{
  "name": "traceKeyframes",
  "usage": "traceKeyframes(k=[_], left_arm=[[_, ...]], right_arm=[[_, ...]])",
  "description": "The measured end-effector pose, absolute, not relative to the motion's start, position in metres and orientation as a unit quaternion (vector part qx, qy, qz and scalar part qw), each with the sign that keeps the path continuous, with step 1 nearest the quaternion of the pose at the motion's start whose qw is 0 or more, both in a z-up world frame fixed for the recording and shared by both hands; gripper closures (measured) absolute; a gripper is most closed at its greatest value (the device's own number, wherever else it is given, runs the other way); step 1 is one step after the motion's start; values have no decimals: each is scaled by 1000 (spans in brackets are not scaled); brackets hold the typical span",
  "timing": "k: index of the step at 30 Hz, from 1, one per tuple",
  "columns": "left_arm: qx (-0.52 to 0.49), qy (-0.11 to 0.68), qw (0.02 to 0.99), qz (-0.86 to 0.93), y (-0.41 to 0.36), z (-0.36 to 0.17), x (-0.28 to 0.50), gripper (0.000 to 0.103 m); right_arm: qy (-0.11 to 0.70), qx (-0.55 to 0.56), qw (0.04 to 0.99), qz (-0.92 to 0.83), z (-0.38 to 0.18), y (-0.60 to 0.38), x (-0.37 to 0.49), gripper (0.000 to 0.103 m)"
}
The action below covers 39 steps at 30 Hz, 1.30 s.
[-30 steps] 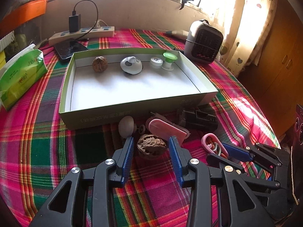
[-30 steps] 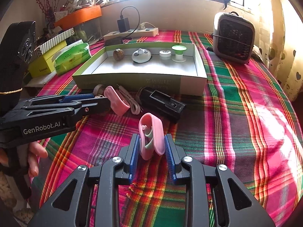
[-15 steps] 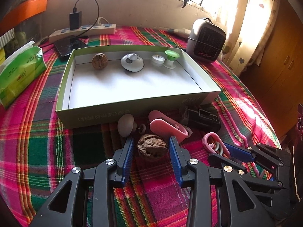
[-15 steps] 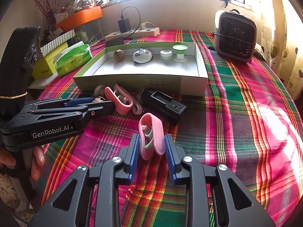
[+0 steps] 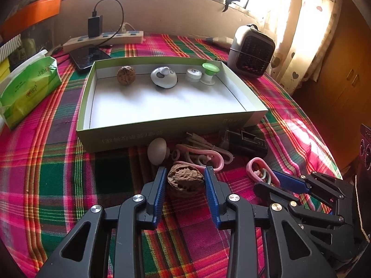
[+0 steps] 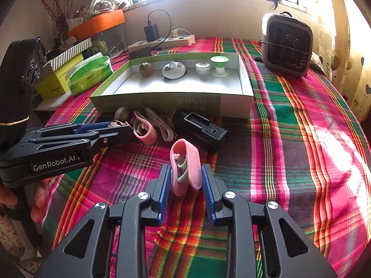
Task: Organize objects
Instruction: 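Grasp the second walnut with the left tool, then carry the walnut and pink clip over the white box lid with both tools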
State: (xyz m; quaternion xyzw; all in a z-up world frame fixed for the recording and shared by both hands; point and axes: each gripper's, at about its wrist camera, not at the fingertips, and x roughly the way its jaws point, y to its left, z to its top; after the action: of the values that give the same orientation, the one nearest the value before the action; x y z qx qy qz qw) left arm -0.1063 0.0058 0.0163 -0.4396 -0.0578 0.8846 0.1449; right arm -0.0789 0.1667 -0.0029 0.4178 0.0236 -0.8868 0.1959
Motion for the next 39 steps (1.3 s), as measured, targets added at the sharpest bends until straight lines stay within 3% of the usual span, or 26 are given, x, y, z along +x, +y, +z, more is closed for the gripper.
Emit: traceKeyframes(k=[39], left_arm=[[-403,-60,141,902,-12,53,-112,72]], right_arm=[[3,393,234,-889,31,151,-95,74]])
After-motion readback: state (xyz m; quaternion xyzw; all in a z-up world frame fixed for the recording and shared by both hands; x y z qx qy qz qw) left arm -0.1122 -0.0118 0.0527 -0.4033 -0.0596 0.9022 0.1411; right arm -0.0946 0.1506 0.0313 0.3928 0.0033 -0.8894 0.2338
